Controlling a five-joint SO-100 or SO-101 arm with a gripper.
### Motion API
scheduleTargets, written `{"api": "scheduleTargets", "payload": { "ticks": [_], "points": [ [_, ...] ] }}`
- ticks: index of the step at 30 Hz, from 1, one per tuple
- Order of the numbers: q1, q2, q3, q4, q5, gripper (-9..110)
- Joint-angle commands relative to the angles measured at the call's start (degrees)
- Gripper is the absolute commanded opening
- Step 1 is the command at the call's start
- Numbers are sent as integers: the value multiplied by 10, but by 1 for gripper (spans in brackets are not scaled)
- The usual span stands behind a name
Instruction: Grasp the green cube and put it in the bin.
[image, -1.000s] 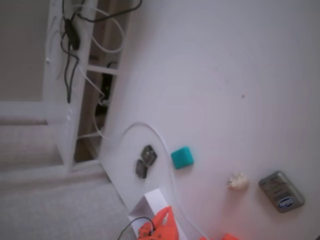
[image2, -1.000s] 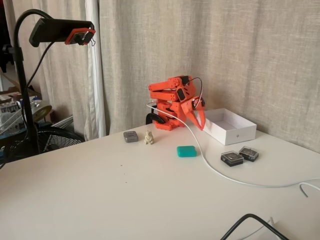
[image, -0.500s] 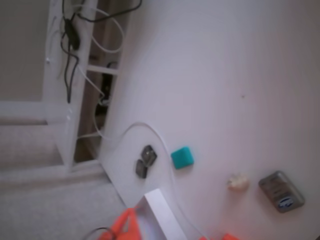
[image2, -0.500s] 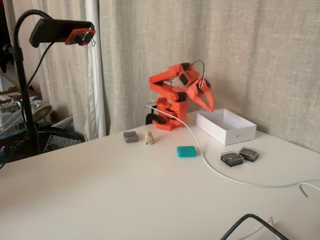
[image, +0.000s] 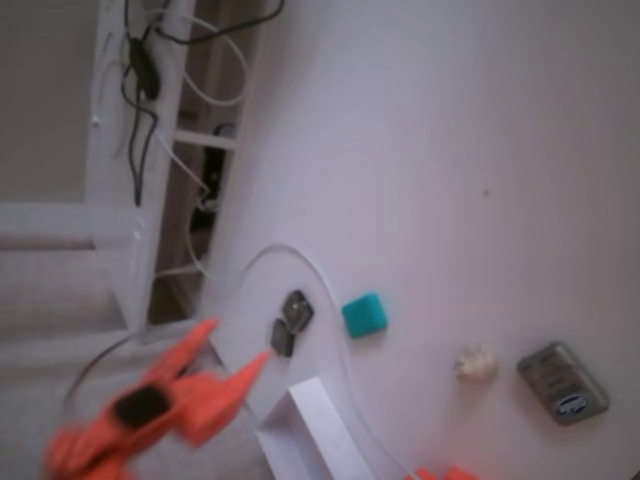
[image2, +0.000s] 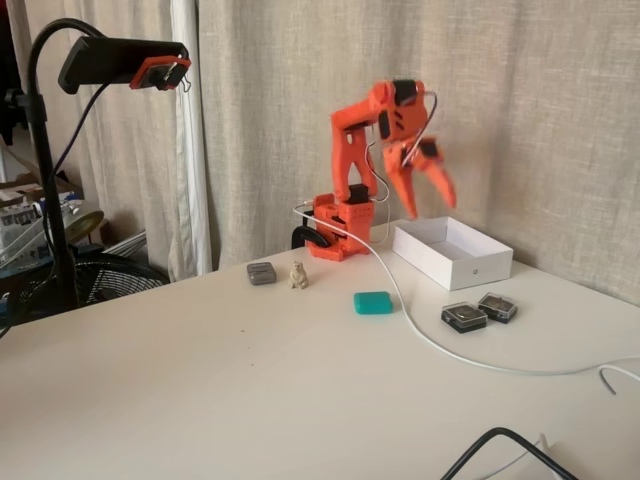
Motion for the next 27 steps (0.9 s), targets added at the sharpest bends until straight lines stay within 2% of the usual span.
{"api": "scheduleTargets", "payload": {
  "ticks": [1,6,15,27],
  "points": [
    [51,-83,8,5,0,37],
    [73,-171,23,-28,0,36],
    [89,-174,122,-144,-17,35],
    [94,-141,187,-163,-47,33]
  ]
}}
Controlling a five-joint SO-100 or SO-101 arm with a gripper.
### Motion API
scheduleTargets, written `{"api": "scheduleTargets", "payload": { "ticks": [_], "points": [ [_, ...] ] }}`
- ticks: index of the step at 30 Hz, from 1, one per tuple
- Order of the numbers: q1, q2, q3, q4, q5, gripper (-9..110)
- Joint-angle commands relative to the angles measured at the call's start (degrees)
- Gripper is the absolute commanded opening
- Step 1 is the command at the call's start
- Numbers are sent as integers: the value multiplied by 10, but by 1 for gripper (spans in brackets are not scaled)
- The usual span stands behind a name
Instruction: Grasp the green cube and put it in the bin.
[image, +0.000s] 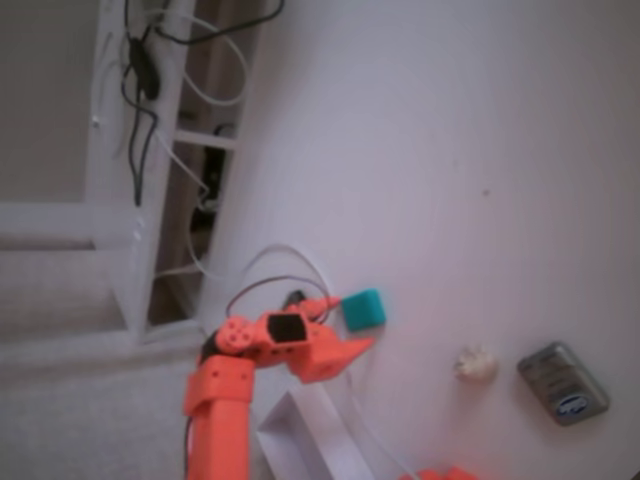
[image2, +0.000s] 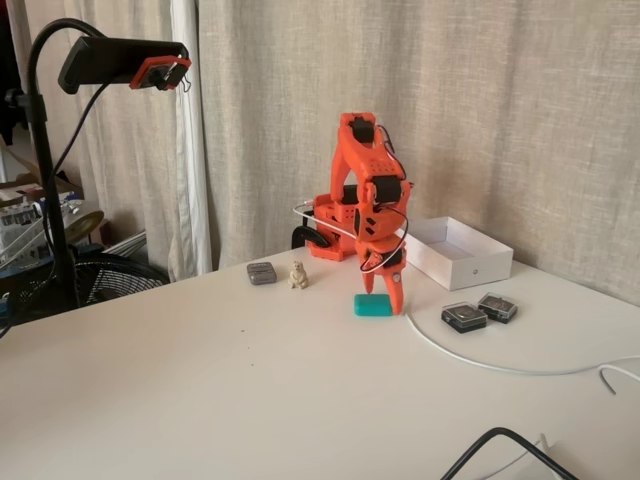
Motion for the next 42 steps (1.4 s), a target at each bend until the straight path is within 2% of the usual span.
{"api": "scheduleTargets", "payload": {
  "ticks": [1,17,19,22,25,30,31,32,42],
  "points": [
    [10,23,0,-2,-4,33],
    [42,-22,-3,-69,-4,32],
    [43,-23,-3,-70,-4,29],
    [42,-21,-3,-69,-9,15],
    [40,-18,-3,-66,-11,6],
    [37,-17,-3,-71,-11,1],
    [36,-17,-3,-83,-11,-7],
    [35,-17,-3,-91,-11,-8],
    [16,20,-24,-102,-6,-8]
  ]
}}
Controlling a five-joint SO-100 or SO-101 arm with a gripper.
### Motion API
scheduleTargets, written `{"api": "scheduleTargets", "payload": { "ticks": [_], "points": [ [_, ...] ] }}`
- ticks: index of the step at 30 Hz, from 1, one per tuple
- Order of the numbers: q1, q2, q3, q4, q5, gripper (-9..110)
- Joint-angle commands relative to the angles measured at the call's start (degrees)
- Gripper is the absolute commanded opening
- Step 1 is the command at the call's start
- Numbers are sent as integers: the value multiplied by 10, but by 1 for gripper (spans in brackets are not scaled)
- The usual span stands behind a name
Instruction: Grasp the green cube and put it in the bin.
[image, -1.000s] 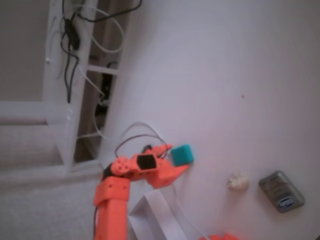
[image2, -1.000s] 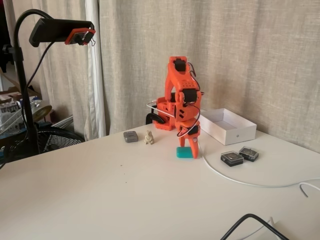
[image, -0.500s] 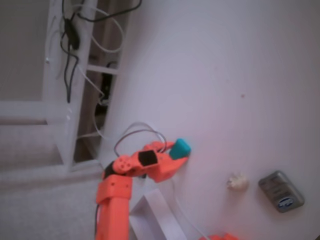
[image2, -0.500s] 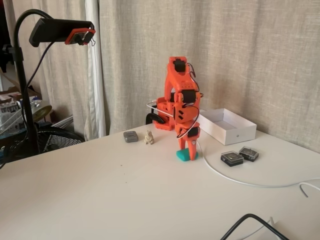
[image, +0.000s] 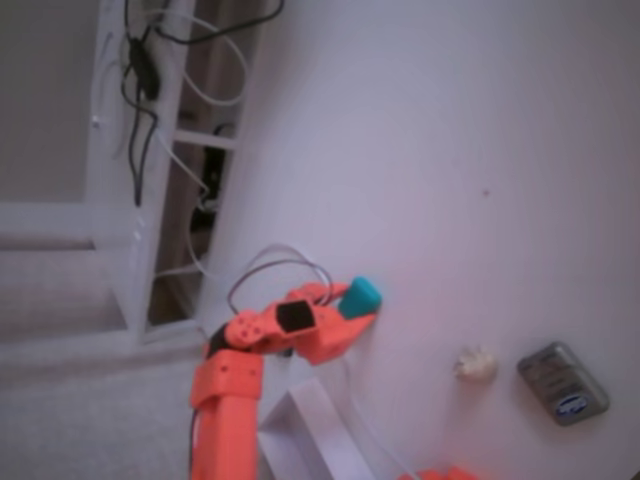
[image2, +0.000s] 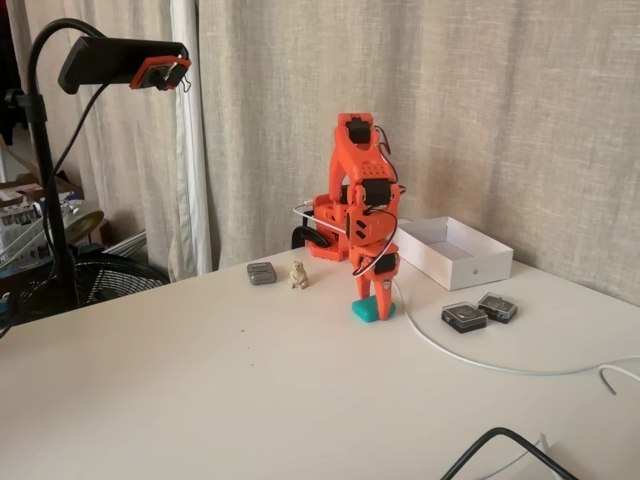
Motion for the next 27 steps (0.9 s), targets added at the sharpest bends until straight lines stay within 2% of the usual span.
{"api": "scheduleTargets", "payload": {
  "ticks": [1,14,22,27],
  "points": [
    [-18,40,-22,-9,3,-8],
    [-146,229,-16,-47,18,-8],
    [-350,508,145,-109,12,-8],
    [-482,698,279,-94,-61,-8]
  ]
}}
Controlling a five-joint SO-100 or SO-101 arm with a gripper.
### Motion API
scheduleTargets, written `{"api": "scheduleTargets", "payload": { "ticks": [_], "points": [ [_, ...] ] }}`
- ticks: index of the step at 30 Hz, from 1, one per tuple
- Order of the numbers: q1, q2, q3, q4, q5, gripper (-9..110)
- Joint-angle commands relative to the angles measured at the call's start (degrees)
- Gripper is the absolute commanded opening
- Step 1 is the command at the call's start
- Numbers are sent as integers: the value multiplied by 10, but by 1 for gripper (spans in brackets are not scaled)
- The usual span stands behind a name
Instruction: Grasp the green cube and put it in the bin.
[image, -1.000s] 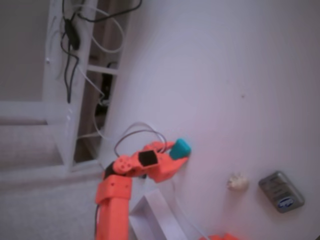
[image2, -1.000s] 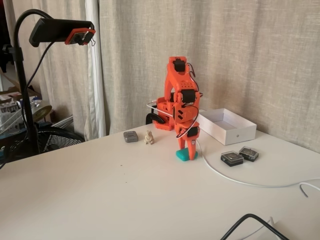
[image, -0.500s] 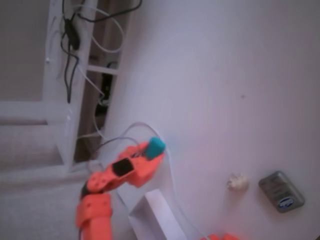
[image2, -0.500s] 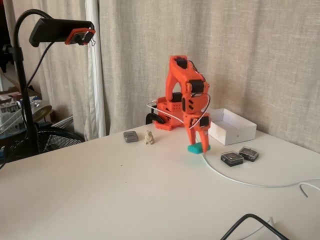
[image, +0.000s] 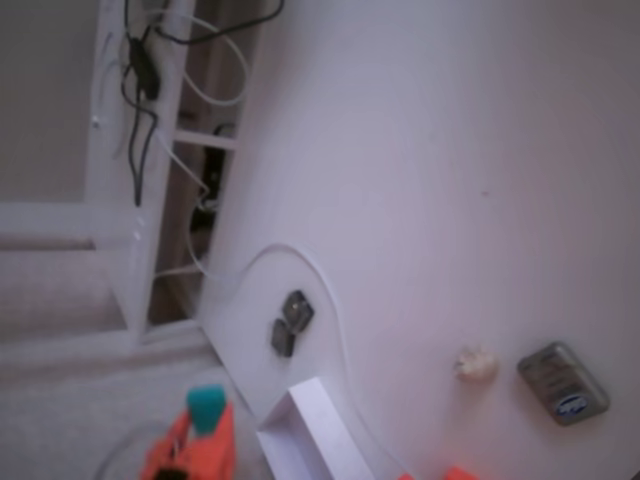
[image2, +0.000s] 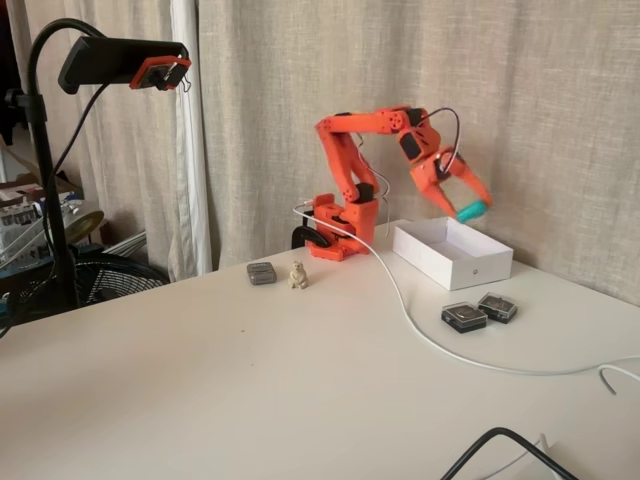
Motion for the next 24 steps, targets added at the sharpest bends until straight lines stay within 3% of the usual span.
{"api": "scheduleTargets", "payload": {
  "ticks": [1,9,18,24],
  "points": [
    [-83,135,73,25,-54,-8],
    [-114,189,113,120,-110,-8],
    [-88,149,131,115,-122,27],
    [-87,93,179,29,-184,30]
  ]
}}
